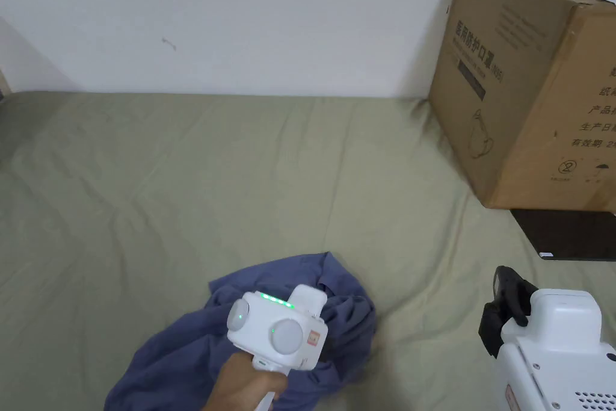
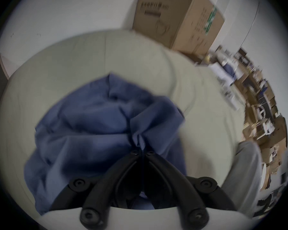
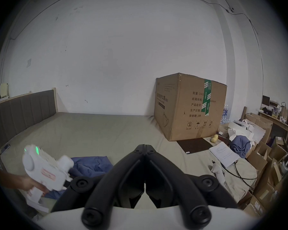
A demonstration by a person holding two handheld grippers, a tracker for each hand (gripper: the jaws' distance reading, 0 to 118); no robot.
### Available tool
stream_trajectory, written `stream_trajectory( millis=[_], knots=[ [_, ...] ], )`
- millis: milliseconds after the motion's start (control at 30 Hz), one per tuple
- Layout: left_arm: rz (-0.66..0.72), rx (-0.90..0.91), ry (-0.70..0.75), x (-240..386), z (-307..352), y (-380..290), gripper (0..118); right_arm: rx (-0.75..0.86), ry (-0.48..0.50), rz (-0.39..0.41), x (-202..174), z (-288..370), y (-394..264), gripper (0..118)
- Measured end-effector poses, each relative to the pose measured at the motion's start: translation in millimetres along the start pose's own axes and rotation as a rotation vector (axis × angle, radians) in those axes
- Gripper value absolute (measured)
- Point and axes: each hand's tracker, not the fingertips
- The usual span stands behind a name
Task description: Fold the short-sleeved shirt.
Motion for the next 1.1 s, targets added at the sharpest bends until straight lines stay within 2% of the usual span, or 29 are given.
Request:
stream_trajectory(
  millis=[67, 200, 233, 267, 300, 333, 433, 500, 633, 700, 800, 867, 900, 933, 967, 1000, 1100],
  knots=[
    [0.023, -0.023, 0.023, -2.4, -10.2, -9.5, 2, -0.008, 0.002, -0.001, -0.6, -0.2, -1.3, 0],
    [0.143, 0.045, -0.050, -8.9, 11.6, -3.8, 11, -0.008, 0.007, 0.005, -2.1, 1.4, 0.7, 0],
    [0.173, 0.049, -0.073, -10.6, 20.4, -2.3, 22, -0.005, 0.011, 0.006, -3.0, 2.2, 2.5, 0],
    [0.197, 0.085, -0.092, -11.5, 34.6, -0.3, 47, 0.000, 0.011, 0.008, -4.6, 3.5, 4.6, 0],
    [0.211, 0.148, -0.120, -13.4, 51.0, 0.7, 82, 0.008, 0.013, 0.007, -5.8, 5.5, 6.9, 0],
    [0.218, 0.212, -0.139, -14.9, 68.4, -0.2, 94, 0.015, 0.015, 0.004, -6.8, 6.9, 9.1, 0],
    [0.202, 0.423, -0.106, -16.6, 127.5, 2.7, 95, 0.041, 0.023, -0.008, -11.1, 11.2, 18.7, 0],
    [0.148, 0.549, -0.034, -17.9, 169.8, 1.5, 95, 0.063, 0.028, -0.013, -14.9, 14.4, 26.3, 0],
    [0.058, 0.744, 0.147, -22.8, 236.0, -9.5, 95, 0.102, 0.031, -0.019, -21.9, 18.9, 40.0, 0],
    [0.030, 0.802, 0.290, -26.6, 258.8, -16.6, 95, 0.120, 0.038, -0.029, -25.2, 20.1, 46.1, 0],
    [0.030, 0.847, 0.396, -38.9, 277.9, -29.8, 93, 0.143, 0.037, -0.035, -31.0, 22.3, 52.6, 0],
    [0.048, 0.879, 0.442, -48.8, 286.1, -41.6, 86, 0.155, 0.046, -0.037, -34.1, 23.0, 55.7, 0],
    [0.049, 0.884, 0.438, -53.2, 288.4, -46.6, 67, 0.158, 0.045, -0.037, -36.2, 23.8, 56.8, 0],
    [0.049, 0.896, 0.446, -58.3, 289.8, -52.2, 42, 0.163, 0.045, -0.036, -38.1, 24.5, 57.5, 0],
    [0.054, 0.910, 0.444, -62.5, 290.3, -57.2, 10, 0.166, 0.052, -0.036, -39.1, 24.7, 58.2, 0],
    [0.055, 0.917, 0.443, -67.0, 290.1, -61.9, 0, 0.167, 0.053, -0.037, -40.9, 25.3, 58.8, 0],
    [0.081, 0.921, 0.457, -70.0, 289.9, -71.4, 0, 0.170, 0.066, -0.041, -43.7, 25.6, 59.2, 0]
  ],
)
